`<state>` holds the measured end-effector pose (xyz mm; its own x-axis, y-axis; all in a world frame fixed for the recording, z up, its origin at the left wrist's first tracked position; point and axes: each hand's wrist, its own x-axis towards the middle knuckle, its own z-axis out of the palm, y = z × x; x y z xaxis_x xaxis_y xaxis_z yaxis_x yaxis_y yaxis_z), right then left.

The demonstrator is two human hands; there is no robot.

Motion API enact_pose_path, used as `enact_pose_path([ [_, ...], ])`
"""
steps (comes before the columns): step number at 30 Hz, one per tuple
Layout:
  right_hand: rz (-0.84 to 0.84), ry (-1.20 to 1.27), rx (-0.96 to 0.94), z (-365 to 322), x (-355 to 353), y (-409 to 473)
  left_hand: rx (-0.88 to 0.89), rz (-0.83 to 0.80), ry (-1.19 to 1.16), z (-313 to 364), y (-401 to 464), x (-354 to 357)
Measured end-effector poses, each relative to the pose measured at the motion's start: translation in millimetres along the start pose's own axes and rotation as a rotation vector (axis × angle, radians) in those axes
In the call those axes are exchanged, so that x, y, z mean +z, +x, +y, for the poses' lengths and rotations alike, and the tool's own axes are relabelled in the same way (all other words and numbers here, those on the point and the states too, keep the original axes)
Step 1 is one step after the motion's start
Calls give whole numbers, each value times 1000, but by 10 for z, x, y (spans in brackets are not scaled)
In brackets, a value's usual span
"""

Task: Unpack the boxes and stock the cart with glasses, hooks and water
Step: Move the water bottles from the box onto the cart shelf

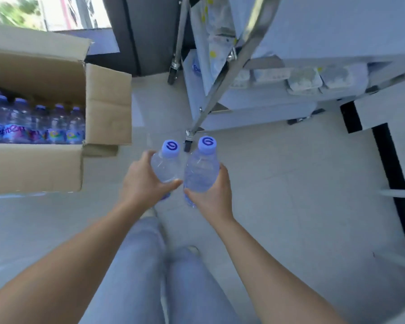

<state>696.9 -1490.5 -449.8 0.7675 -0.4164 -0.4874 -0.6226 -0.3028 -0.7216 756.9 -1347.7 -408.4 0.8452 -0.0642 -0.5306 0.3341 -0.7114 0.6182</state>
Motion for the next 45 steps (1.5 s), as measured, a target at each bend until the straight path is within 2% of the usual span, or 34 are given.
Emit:
enact_pose_path([
  [4, 31, 23, 24, 251, -594, 74, 47, -84, 16, 351, 29, 503],
  [11, 90, -50, 66, 687, -1384, 531, 90, -45, 31, 866, 298, 1360],
  [14, 27, -104, 68, 943, -1693, 770, 15, -8, -4, 985, 364, 1732],
  [19, -111, -188, -76, 1266, -2049, 1350, -56, 143, -109, 1110, 515, 2311],
  [25, -184, -211, -190, 1450, -1845, 2117, -51, 264, -258, 1038, 948, 2748],
  [33, -269, -154, -497, 1884, -1280, 3404, 69, 409, -210, 511, 2180, 3320],
  [39, -125, -97, -647, 1905, -994, 4196, 200, 624, -298, 523, 2849, 3505],
  [45, -47, -78, -726, 1922, -837, 4608, 273, 709, -304, 594, 3236, 3563],
])
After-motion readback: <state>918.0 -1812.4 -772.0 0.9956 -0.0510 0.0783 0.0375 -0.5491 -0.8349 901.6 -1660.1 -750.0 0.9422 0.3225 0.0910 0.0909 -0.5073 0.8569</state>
